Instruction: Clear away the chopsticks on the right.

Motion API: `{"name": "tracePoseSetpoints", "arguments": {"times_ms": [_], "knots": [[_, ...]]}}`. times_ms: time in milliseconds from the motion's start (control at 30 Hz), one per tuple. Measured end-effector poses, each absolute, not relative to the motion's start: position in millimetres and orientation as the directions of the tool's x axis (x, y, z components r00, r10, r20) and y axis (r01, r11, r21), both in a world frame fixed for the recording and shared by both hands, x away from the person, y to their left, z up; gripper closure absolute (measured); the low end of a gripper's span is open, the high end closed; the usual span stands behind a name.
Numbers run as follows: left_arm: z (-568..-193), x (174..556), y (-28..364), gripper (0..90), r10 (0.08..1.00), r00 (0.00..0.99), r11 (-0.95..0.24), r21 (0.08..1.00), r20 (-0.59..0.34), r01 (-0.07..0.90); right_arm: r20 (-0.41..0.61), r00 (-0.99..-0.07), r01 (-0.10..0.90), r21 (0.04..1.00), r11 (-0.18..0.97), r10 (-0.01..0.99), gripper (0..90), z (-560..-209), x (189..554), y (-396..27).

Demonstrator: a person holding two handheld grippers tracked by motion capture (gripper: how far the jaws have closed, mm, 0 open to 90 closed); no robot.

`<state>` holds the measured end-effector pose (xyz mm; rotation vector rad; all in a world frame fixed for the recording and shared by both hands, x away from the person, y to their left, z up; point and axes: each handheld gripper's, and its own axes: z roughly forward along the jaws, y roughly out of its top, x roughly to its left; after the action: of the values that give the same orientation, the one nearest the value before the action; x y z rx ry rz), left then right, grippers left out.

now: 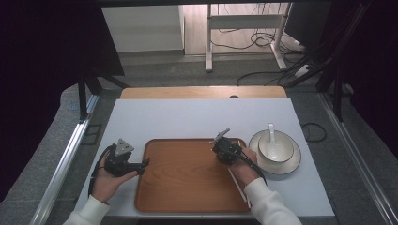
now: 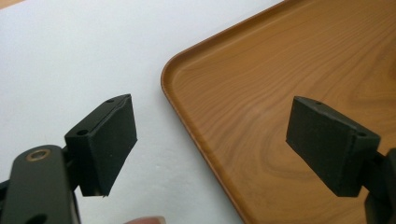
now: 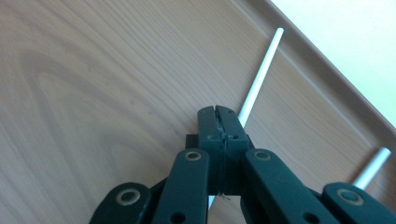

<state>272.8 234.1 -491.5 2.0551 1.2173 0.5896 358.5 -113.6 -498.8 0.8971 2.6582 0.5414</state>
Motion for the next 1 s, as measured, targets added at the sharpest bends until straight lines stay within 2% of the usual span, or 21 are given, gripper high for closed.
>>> {"name": "tracePoseSetpoints", "arguments": {"times_ms": [1000], "knots": [[-491.6,272.6,233.3,15.8,0.885,0.463,-0.348,0.735,0.052,0.582,-0.176,-0.697,0.591,0.41,0.695,0.695,89.4,-497.1,355.8,-164.5]]}}
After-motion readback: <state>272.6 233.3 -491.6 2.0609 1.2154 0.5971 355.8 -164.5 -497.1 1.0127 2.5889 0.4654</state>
